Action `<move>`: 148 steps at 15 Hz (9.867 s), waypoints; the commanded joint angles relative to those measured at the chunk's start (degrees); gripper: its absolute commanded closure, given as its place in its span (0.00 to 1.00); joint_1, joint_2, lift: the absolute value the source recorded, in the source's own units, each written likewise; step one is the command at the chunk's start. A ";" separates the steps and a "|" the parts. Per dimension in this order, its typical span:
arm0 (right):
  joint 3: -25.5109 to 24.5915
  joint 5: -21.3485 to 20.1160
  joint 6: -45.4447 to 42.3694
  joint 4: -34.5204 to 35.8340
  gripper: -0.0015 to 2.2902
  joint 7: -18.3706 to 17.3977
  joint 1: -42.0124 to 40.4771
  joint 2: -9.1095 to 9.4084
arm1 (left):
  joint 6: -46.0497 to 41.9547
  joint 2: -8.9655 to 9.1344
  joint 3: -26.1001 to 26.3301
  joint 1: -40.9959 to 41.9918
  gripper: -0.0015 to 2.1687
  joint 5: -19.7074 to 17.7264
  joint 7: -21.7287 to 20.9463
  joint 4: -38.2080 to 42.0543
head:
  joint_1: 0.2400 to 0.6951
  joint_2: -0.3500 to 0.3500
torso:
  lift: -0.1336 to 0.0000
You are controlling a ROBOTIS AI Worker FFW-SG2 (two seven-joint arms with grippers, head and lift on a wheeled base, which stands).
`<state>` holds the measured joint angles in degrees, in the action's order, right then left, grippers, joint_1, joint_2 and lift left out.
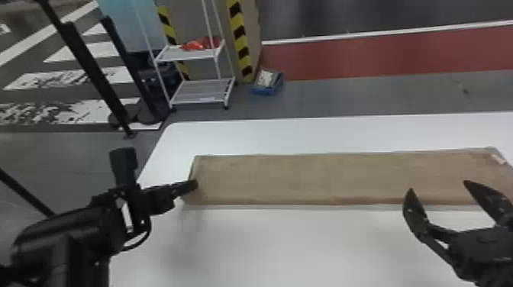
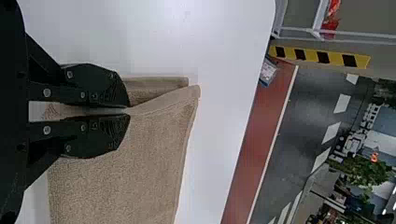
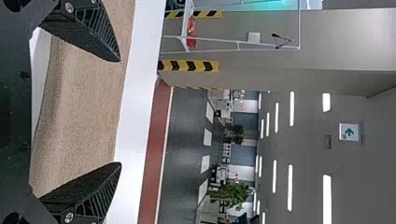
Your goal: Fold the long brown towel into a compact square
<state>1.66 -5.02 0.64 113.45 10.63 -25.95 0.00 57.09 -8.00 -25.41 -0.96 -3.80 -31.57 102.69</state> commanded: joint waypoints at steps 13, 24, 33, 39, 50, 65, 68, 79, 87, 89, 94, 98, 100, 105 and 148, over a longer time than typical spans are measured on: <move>-0.08 0.01 -0.15 -0.16 0.04 0.00 -0.07 0.05 | -1.06 -0.71 -0.07 -2.12 0.46 -0.15 0.10 -5.22 | 1.00 0.86 | 0.07; -1.22 0.63 -0.33 -0.34 0.04 0.00 -0.24 0.05 | 5.45 -0.71 -2.54 0.96 0.99 -3.23 -9.21 6.91 | 1.00 0.82 | 0.07; -6.49 3.44 -3.14 2.21 0.04 0.00 -3.94 0.05 | 25.49 6.59 23.13 -7.04 0.99 -2.44 2.39 25.36 | 1.00 0.48 | 0.07; -8.34 4.76 -3.14 2.21 0.04 0.00 -4.38 0.05 | 21.80 8.14 38.86 -13.72 0.99 4.42 11.88 16.93 | 1.00 0.22 | 0.07; -10.45 5.72 -3.49 2.48 0.04 0.09 -5.08 0.05 | 12.13 8.14 52.57 -15.12 0.99 4.07 20.41 8.40 | 1.00 0.04 | 0.07; -9.92 5.64 7.93 4.85 0.04 1.76 -2.00 0.05 | 4.04 8.14 52.48 -10.55 0.02 2.66 23.04 11.65 | 1.00 0.00 | 0.07; -8.96 5.37 15.31 2.48 0.04 3.25 4.24 0.05 | -16.52 7.47 45.01 -5.54 0.03 0.02 23.04 10.69 | 1.00 0.02 | 0.07; -2.80 4.05 26.04 -13.34 0.08 4.75 21.90 0.05 | -43.77 0.88 24.54 8.25 0.03 -9.82 23.13 5.24 | 1.00 0.47 | 0.07; -0.43 2.91 24.28 -23.80 0.13 5.01 27.18 0.05 | -46.23 0.79 22.16 12.30 0.04 -11.75 22.69 4.80 | 1.00 0.60 | 0.07; -0.34 2.91 24.28 -24.42 0.17 5.10 27.44 0.05 | -46.23 0.79 22.16 12.39 0.04 -11.84 22.34 4.71 | 1.00 0.61 | 0.07; -0.25 3.09 24.45 -24.33 0.30 5.54 27.18 0.05 | -46.06 0.61 22.16 12.47 0.04 -11.75 22.08 4.80 | 1.00 0.61 | 0.07; -0.08 3.18 24.98 -22.40 0.33 5.45 26.03 0.05 | -46.06 0.26 22.25 12.56 0.04 -12.11 22.08 4.80 | 1.00 0.62 | 0.07; -0.17 3.26 24.98 -20.46 0.33 5.45 25.07 0.05 | -46.06 0.09 22.34 12.56 0.04 -12.19 22.08 4.71 | 1.00 0.62 | 0.07; 0.01 3.09 26.92 -18.18 0.27 5.10 24.28 0.05 | -46.06 -0.09 22.51 12.56 0.04 -12.19 21.99 4.62 | 1.00 0.61 | 0.07; -2.63 2.65 29.73 -12.20 0.56 6.68 22.43 0.05 | -46.58 -0.44 22.34 12.39 0.04 -12.72 21.55 2.42 | 1.00 0.59 | 0.07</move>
<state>-1.09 -1.93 30.37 102.28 17.31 -3.79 0.00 10.51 -8.42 -3.11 11.43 -16.48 -10.02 105.12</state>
